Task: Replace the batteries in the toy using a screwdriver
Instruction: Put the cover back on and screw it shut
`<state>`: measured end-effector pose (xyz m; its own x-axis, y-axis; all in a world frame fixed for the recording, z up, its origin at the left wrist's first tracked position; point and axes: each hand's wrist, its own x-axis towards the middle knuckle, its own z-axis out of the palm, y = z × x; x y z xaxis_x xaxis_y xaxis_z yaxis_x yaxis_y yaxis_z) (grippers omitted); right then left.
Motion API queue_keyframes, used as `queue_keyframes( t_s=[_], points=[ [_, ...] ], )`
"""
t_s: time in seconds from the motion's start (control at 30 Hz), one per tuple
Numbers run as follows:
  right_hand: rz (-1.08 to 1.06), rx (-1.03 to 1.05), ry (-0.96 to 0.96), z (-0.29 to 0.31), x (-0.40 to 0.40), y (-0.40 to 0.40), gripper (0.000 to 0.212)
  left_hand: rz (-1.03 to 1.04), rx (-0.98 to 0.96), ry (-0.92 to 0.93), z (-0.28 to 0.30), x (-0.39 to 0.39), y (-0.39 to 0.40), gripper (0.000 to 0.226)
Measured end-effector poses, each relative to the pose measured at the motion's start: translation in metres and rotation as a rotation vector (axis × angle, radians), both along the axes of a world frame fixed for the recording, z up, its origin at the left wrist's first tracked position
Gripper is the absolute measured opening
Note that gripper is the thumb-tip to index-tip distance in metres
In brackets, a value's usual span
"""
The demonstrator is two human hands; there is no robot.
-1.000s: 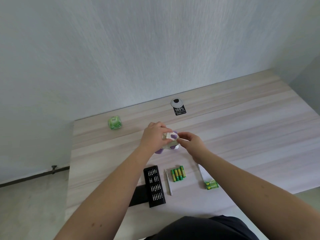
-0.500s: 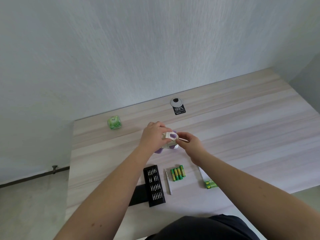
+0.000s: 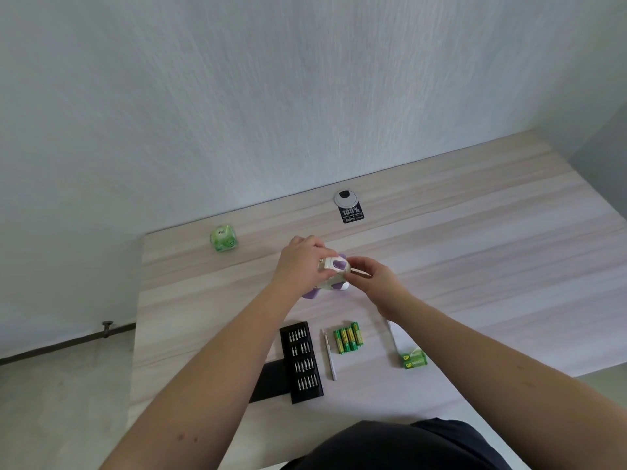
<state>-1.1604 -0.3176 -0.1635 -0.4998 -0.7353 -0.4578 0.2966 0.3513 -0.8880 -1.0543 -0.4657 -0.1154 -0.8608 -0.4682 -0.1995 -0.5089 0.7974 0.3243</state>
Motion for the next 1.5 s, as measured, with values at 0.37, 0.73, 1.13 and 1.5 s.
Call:
queue_keyframes(
  t_s=[0.37, 0.73, 1.13, 1.5],
  points=[
    [-0.084, 0.029, -0.082, 0.008, 0.003, -0.017, 0.031, 0.001, -0.003, -0.02, -0.003, -0.001, -0.002, 0.035],
    [-0.047, 0.125, 0.094, 0.014, 0.007, -0.024, 0.024, -0.021, 0.038, -0.047, 0.0, -0.001, -0.006, 0.061],
    [0.019, 0.114, 0.114, 0.005, 0.002, -0.02, 0.034, 0.022, 0.1, 0.094, -0.004, 0.007, -0.005, 0.035],
    [0.016, 0.132, 0.185, 0.008, 0.009, -0.02, 0.028, 0.032, 0.106, 0.109, -0.007, 0.006, -0.004, 0.038]
  ],
)
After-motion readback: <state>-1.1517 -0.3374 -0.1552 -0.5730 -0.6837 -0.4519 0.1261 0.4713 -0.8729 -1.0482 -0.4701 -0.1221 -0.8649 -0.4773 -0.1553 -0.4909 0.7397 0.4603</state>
